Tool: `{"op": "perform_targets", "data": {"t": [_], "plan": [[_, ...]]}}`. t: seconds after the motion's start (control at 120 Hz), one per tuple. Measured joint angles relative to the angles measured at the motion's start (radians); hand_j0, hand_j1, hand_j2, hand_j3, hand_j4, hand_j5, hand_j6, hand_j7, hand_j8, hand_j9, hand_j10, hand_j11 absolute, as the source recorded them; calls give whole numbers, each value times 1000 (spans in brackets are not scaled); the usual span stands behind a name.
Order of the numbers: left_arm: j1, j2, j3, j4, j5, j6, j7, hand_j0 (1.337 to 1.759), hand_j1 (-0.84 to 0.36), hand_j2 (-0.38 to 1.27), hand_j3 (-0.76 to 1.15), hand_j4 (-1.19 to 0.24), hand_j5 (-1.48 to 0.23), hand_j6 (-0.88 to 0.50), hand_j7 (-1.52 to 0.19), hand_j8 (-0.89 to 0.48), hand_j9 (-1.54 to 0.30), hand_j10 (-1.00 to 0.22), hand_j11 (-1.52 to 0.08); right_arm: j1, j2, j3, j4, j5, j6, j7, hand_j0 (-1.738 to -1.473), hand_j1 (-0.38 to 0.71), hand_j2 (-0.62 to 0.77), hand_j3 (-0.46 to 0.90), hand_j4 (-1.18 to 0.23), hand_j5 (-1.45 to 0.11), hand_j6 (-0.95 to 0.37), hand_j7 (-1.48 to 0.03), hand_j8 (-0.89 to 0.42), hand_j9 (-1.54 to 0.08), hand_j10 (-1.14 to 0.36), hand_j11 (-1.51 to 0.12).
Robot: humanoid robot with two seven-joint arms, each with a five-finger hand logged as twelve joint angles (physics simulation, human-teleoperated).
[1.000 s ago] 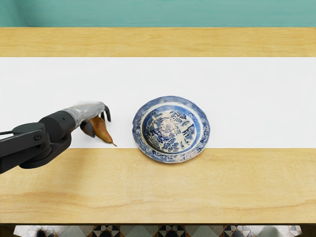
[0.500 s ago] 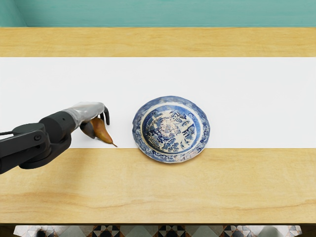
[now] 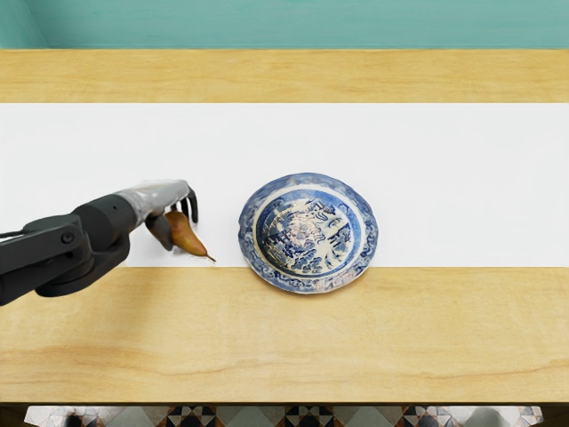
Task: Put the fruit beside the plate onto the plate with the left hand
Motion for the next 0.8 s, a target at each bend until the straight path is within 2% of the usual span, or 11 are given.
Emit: {"op": "perform_targets", "data": {"t": [0.117,0.308,0.65,0.8], "plan": [[-2,0,-36,7,-59,0,0,1655,-279,367,0,-659,-862,-528,-861,-520,-875,-676,-877,0,0,0,0,0,0,0,-1658,-322,-5,0,-22,-29,-22,-29,-22,-29,-22,-29],[-11,-2,-107,10,-149,-1,0,1656,-298,360,0,-654,-864,-508,-858,-504,-868,-660,-871,0,0,0,0,0,0,0,-1658,-322,-4,0,-22,-29,-22,-29,-22,-29,-22,-29],[-30,-4,-146,11,-196,-3,0,1657,-299,351,0,-644,-846,-516,-844,-508,-853,-641,-856,0,0,0,0,0,0,0,-1658,-322,-4,0,-22,-29,-22,-29,-22,-29,-22,-29],[-57,-43,-148,10,-243,-7,0,1656,-289,331,0,-644,-839,-526,-838,-515,-848,-639,-850,0,0,0,0,0,0,0,-1658,-322,-4,0,-22,-29,-22,-29,-22,-29,-22,-29]]}}
